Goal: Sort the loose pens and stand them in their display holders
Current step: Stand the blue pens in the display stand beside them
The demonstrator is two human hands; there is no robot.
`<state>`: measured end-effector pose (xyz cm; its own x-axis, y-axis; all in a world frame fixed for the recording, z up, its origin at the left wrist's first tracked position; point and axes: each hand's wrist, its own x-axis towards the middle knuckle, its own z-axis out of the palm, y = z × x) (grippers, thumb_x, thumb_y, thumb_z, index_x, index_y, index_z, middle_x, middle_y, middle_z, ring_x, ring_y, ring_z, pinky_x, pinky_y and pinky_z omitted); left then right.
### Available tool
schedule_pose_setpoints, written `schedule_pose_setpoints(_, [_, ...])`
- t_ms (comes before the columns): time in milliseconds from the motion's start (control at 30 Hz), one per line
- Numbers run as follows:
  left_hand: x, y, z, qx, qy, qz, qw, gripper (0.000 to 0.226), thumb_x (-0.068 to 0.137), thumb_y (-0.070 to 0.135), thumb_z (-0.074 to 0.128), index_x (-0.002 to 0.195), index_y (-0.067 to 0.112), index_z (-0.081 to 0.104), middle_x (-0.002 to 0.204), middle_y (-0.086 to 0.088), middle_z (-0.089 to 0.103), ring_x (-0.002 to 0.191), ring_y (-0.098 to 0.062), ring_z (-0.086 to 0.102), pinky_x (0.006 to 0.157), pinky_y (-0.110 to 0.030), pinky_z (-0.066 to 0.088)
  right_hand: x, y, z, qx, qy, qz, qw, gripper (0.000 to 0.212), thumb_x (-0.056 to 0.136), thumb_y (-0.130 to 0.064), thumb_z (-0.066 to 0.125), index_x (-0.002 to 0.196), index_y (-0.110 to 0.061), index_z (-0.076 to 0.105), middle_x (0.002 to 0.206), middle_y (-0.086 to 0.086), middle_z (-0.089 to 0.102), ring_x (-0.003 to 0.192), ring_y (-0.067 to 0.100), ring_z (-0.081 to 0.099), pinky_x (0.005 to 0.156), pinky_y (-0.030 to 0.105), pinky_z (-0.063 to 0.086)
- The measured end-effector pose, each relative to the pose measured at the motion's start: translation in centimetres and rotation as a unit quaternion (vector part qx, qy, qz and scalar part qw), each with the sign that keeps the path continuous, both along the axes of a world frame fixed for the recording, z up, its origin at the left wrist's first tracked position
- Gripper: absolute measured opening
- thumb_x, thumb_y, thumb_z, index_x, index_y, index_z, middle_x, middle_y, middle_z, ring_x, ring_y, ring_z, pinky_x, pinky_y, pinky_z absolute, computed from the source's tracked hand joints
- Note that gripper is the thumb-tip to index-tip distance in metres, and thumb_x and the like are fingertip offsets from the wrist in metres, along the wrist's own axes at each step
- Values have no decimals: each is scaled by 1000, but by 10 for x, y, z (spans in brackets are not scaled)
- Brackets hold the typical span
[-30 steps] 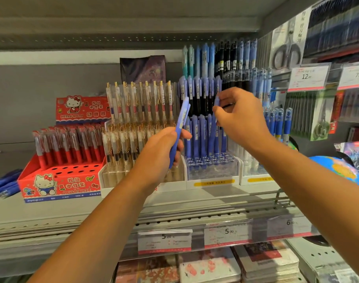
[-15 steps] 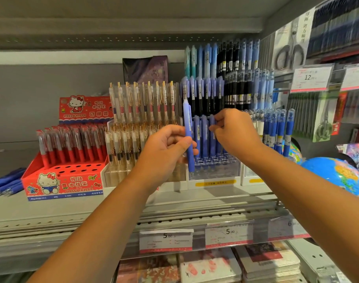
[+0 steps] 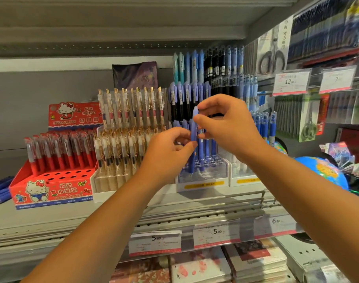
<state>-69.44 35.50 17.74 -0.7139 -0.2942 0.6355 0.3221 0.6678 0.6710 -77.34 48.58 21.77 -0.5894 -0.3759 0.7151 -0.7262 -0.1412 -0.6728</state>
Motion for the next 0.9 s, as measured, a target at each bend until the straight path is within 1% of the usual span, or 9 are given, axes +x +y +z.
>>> schedule_pose_setpoints(100, [-4,1,9,-171,35,66,982,16,92,26,69,106,19,69,89,8,66,75,-7,63,71,-22,53,-7,4,2,-14,4,-44,999,11,92,-14,67,103,-13,65,89,5,67,72,21,69,61,36,61])
schedule_pose_setpoints(200, [-5,-7,28,-360,90,143,917,31,90,32,67,116,15,65,103,1,65,90,-16,62,78,-35,53,-17,7,6,-26,58,-124,990,12,93,-17,65,104,-14,64,91,-1,66,75,15,67,67,35,60])
schedule_pose_setpoints(233, [-8,-11,35,-409,85,171,892,38,89,35,67,122,15,62,110,-1,64,97,-20,62,82,-40,53,-20,8,7,-26,78,-151,985,13,92,-18,64,105,-14,64,91,-3,66,77,11,66,70,33,59])
schedule_pose_setpoints(300, [-16,-22,45,-465,16,224,856,57,87,43,67,136,19,52,128,-3,58,112,-24,58,93,-46,50,-24,6,7,-8,116,-193,974,15,93,-17,62,107,-14,62,95,-3,64,81,8,62,75,31,56])
schedule_pose_setpoints(400, [-30,-35,49,-480,-111,234,838,77,83,53,69,149,27,37,143,-1,48,123,-27,54,101,-49,46,-30,-3,2,45,143,-219,964,16,94,-14,58,110,-9,61,102,4,62,90,18,60,82,36,53])
schedule_pose_setpoints(467, [-37,-40,46,-486,-144,226,832,79,83,53,70,149,27,35,144,0,47,124,-27,54,100,-49,48,-34,-9,-2,76,147,-231,959,17,95,-12,56,111,-7,60,107,7,60,94,21,58,85,38,51])
schedule_pose_setpoints(600, [-43,-42,41,-502,-120,240,822,77,83,51,72,147,25,38,136,-2,54,115,-29,60,88,-47,55,-39,-18,-9,132,127,-246,952,17,97,-11,54,112,-5,59,112,11,59,94,23,57,83,38,50])
schedule_pose_setpoints(800, [-42,-42,39,-514,-107,248,814,77,85,51,69,149,26,36,134,-1,57,113,-29,61,85,-45,53,-39,-28,-17,204,103,-276,933,20,97,-12,55,116,-3,55,121,15,54,82,21,46,69,31,36])
schedule_pose_setpoints(900, [-41,-40,38,-517,-106,252,811,76,86,50,68,149,25,35,136,-2,57,114,-30,61,85,-45,54,-39,-30,-14,250,85,-289,920,32,97,-10,57,126,1,49,130,20,50,98,29,56,70,31,37])
